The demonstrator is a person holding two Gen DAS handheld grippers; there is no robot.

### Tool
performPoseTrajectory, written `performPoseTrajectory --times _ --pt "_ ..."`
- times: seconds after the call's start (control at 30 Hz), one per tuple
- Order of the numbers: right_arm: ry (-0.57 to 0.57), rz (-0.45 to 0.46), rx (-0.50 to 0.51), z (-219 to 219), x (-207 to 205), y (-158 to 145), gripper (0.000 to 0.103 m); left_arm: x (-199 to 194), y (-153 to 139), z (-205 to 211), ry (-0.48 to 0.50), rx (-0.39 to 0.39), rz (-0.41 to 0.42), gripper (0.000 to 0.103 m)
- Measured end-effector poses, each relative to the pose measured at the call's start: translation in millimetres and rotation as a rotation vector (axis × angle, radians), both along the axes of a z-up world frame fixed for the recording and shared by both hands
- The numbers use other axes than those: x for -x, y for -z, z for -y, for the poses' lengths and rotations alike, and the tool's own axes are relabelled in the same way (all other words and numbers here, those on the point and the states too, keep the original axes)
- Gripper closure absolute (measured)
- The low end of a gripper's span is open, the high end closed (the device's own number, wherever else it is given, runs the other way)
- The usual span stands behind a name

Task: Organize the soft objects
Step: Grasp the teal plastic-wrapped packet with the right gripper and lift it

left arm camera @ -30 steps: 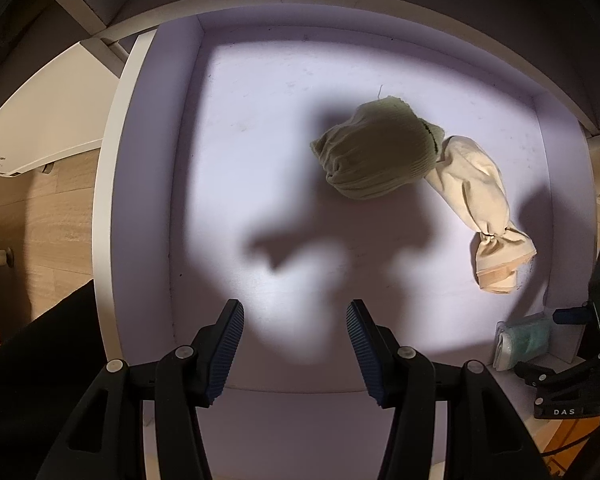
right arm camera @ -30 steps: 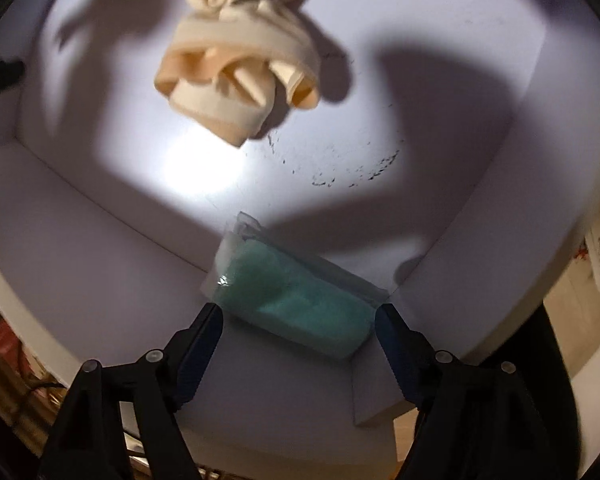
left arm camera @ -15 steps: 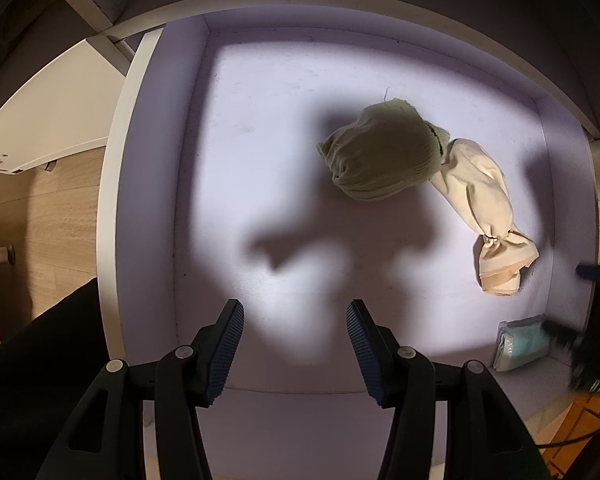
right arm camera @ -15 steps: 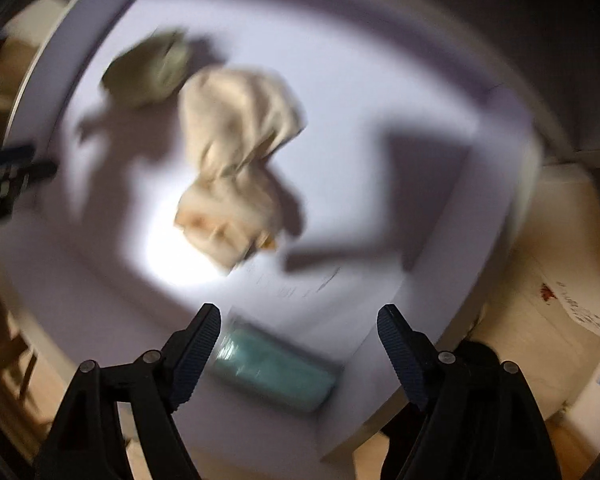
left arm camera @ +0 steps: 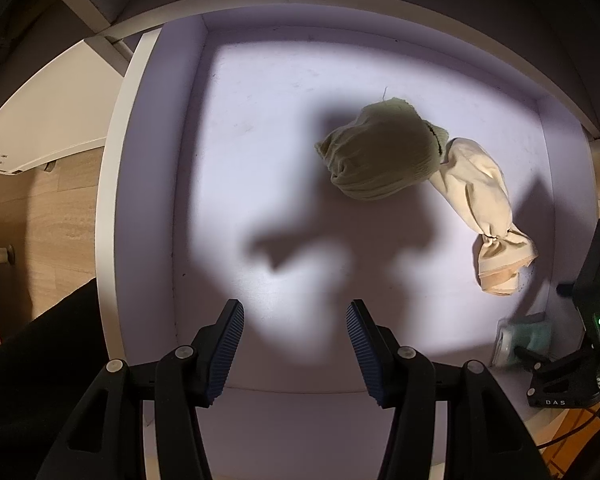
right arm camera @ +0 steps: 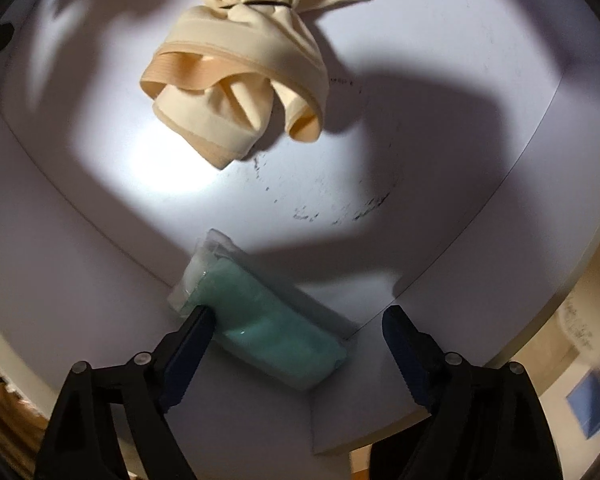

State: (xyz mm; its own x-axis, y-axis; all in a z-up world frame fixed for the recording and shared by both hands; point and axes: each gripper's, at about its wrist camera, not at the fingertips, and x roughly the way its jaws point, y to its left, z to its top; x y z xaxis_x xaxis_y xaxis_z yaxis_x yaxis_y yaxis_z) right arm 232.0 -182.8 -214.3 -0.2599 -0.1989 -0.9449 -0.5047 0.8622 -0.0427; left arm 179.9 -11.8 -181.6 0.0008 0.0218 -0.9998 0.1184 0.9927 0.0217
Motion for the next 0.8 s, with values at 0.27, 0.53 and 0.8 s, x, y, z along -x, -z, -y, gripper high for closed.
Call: performPoseTrajectory --times 0.27,0.53,0.8 --pt "0.088 0.296 -0.055 11.3 -51.2 -55.9 0.018 0.3 1.3 -2.8 0.0 -0.003 0.0 0.049" --pt "0.142 0.06 -0.067 8.3 -15.3 -14.1 0.02 2.1 -0.1 -1.0 0.007 -0.002 0.007 0.049" --pt "0.226 0.046 -0.058 9.2 11.1 9.5 0.051 3.0 1.3 2.5 0.016 0.017 0.03 0.049"
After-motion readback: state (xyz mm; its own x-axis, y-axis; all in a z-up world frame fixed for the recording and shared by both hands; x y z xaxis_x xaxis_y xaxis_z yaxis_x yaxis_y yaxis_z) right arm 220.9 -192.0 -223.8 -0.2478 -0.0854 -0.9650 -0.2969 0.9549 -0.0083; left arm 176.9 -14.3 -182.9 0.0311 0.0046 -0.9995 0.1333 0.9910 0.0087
